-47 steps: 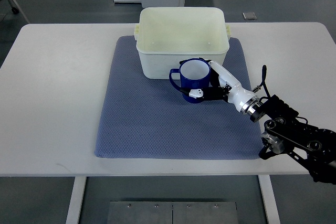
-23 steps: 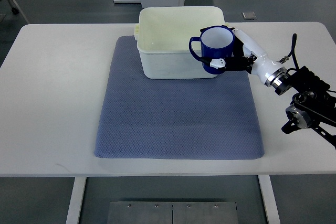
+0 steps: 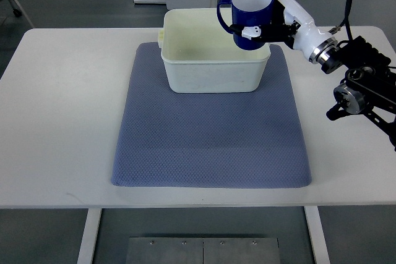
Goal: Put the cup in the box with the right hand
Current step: 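Lift the mug with the right hand and carry it over the cream box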
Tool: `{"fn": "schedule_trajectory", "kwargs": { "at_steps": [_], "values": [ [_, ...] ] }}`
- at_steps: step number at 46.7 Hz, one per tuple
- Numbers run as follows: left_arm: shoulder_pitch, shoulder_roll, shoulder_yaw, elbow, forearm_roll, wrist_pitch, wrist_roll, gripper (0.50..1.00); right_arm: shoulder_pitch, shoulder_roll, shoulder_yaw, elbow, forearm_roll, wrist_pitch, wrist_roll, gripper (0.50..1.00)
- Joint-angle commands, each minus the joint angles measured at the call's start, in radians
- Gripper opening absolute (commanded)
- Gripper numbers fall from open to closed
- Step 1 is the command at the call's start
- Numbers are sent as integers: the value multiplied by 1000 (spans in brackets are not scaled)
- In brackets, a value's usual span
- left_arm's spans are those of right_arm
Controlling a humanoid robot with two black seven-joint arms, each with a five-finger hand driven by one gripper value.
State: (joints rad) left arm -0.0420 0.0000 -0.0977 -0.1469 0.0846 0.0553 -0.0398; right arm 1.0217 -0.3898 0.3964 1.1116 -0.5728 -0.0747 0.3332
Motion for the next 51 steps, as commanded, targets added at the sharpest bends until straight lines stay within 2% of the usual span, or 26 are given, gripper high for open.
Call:
{"fn": "schedule_trajectory", "kwargs": {
  "at_steps": [1,14,28,37,51],
  "values": [
    [1,0,-2,0,0,0,0,1000,12,32,4,-29,-1,0,-16,500],
    [-1,0,1,0,0,0,0,1000,54,161,7,-199,-2,-8,-45,500],
    [-1,0,-2,0,0,0,0,1000,77,275,6,-364,-4,-56,-91,500],
    [1,0,-2,0,0,0,0,1000,81,309,1,-398,-7,-96,-132,500],
    [1,0,1,0,0,0,0,1000,80,325,-2,-421,-6,-103,-140,500]
  ]
}}
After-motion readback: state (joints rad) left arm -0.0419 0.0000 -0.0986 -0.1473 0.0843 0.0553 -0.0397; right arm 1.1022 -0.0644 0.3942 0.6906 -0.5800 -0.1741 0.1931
